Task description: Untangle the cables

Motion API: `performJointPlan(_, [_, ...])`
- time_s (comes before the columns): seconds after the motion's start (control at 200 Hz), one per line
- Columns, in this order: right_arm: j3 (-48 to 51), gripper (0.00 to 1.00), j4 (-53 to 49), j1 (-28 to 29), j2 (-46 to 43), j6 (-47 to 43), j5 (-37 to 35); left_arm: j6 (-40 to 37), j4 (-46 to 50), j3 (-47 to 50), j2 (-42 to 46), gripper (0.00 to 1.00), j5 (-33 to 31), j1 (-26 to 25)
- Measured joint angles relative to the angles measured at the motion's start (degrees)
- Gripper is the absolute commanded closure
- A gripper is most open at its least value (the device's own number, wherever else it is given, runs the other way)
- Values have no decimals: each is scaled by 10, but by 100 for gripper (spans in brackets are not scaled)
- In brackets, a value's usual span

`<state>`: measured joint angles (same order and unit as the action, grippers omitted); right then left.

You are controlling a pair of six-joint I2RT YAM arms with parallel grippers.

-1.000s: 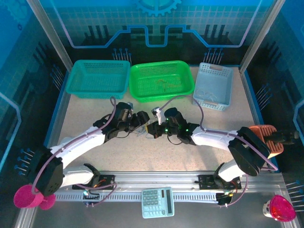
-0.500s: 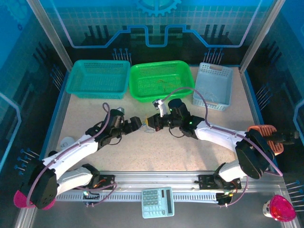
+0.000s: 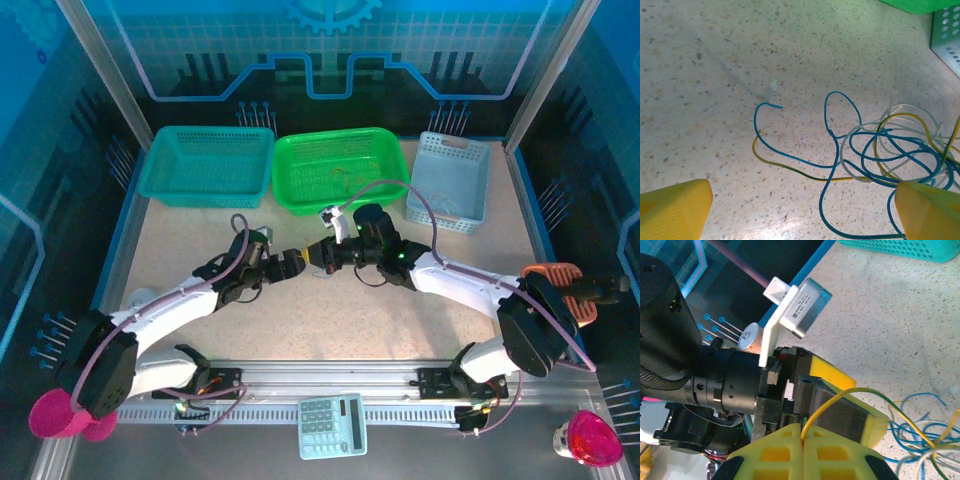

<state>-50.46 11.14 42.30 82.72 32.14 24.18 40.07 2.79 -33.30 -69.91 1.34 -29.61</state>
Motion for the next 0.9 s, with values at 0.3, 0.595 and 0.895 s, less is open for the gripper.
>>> performJointPlan(0.3, [0, 100, 1, 0, 0, 9, 3, -12, -17, -14, -18, 5, -5, -12])
performJointPlan(0.595, [6, 100, 11, -12, 0, 20, 10, -31, -9, 17, 90, 5, -26, -17])
performJointPlan(0.895, [6, 100, 43, -15, 9, 41, 44, -68, -5, 19, 78, 5, -28, -25])
